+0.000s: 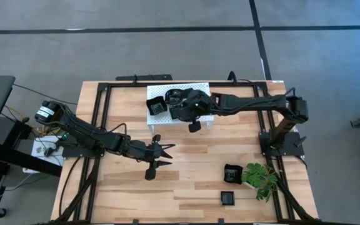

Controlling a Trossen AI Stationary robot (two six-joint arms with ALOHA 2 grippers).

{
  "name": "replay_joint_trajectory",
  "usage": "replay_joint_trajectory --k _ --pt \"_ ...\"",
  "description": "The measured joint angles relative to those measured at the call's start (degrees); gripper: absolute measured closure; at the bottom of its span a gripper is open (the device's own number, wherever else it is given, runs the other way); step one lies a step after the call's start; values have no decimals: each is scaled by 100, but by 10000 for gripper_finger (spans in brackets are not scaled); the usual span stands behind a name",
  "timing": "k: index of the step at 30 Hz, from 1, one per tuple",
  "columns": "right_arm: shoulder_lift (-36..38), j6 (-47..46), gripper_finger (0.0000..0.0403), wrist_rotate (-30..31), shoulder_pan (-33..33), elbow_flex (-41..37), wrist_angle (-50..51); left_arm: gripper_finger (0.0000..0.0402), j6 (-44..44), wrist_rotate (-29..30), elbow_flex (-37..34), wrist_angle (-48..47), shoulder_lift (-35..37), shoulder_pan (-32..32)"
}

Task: Pick & Place Mini shaped plates
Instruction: Stack the black square plate on top of the black square plate on the shelf

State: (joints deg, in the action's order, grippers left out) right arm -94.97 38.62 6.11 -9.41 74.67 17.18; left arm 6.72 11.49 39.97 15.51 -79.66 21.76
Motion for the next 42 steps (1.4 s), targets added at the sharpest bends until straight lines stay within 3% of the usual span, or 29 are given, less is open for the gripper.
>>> replay_joint_trajectory --k 5,21,42 --pt "-314 361 396 -2 -53 -11 30 293 0 0 0 3 0 2" --pt "-317 288 400 110 -51 11 415 293 0 0 0 0 0 0" --pt "302 -638 402 579 -429 -15 2193 293 0 1 0 13 2 2"
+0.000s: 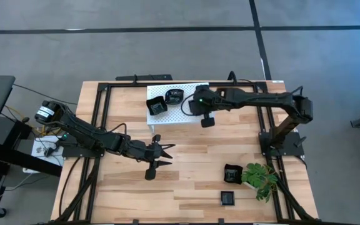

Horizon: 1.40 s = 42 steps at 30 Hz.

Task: Pick & Place Mini shaped plates
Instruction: Stack the black square plate on top of the black square plate on the shelf, then stack the black distorted square plate on top of the black distorted square plate on the shelf

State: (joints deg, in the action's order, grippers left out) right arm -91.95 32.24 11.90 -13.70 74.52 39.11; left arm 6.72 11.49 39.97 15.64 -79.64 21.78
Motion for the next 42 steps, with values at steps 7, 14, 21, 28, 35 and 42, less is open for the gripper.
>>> replay_joint_trajectory --k 7,14,21,28,35,42 --pt "7 5 400 -1 -133 0 -40 293 0 -1 0 2 0 -1" --pt "188 88 387 2 60 -4 -51 293 0 1 0 4 0 -2" --pt "538 -273 359 20 493 274 145 293 0 1 0 28 0 -2" --pt "1092 -1496 341 15 1482 1029 1313 293 0 1 0 85 0 -2" --pt "1756 -3652 340 -23 2508 923 2951 293 0 1 0 241 0 -2" --pt "2326 -5317 340 2 3755 -697 2096 293 -1 4 0 333 0 -1"
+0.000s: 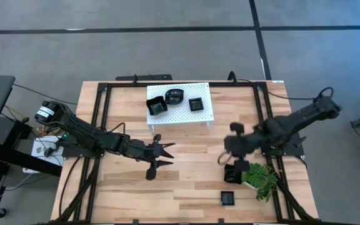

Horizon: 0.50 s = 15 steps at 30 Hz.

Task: Pick & Place Mini shaped plates
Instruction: Stack the black distorted square plate on top of the black distorted square plate on the shelf

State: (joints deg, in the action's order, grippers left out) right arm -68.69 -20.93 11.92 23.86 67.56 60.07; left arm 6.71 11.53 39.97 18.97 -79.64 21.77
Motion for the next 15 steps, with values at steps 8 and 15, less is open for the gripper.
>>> replay_joint_trajectory --k 8,15 --pt "-403 -702 340 -5 961 -1546 -2805 293 1 2 0 102 0 0" --pt "-1325 -746 340 -188 1454 -1652 -3572 293 -1 1 0 139 0 -1"
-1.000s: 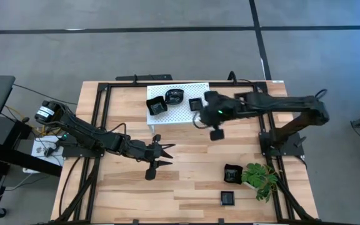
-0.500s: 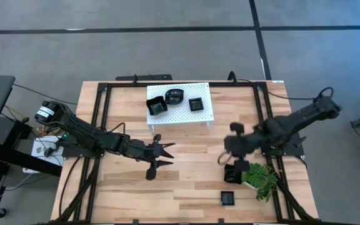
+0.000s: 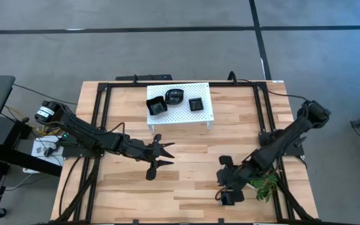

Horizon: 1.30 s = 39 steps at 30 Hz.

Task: Pick & Place Mini shaped plates
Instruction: Stack the black distorted square plate on top of the black distorted square plate on the shelf

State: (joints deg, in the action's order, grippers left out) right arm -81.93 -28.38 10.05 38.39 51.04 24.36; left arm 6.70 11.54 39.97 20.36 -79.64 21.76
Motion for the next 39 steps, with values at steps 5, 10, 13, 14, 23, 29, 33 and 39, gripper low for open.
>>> replay_joint_trajectory --k 5,10,13,14,23,29,33,39 --pt "-288 -478 340 -151 61 54 53 293 0 -1 0 31 0 2" --pt "-371 -761 340 -558 109 54 104 293 0 -1 0 42 0 0" --pt "-346 -773 340 -555 96 54 115 293 0 -1 0 63 0 1" --pt "-332 -793 340 -551 96 54 131 293 0 -1 0 67 0 2" --pt "-365 -2457 349 -209 102 54 1267 293 0 -1 0 73 0 0" --pt "-365 -2857 350 -96 117 54 1471 293 0 -1 0 79 0 0" --pt "-365 -2870 350 -89 209 54 1386 293 0 -1 0 81 0 2" --pt "-365 -2872 350 188 473 54 1359 293 0 -1 0 102 0 2"
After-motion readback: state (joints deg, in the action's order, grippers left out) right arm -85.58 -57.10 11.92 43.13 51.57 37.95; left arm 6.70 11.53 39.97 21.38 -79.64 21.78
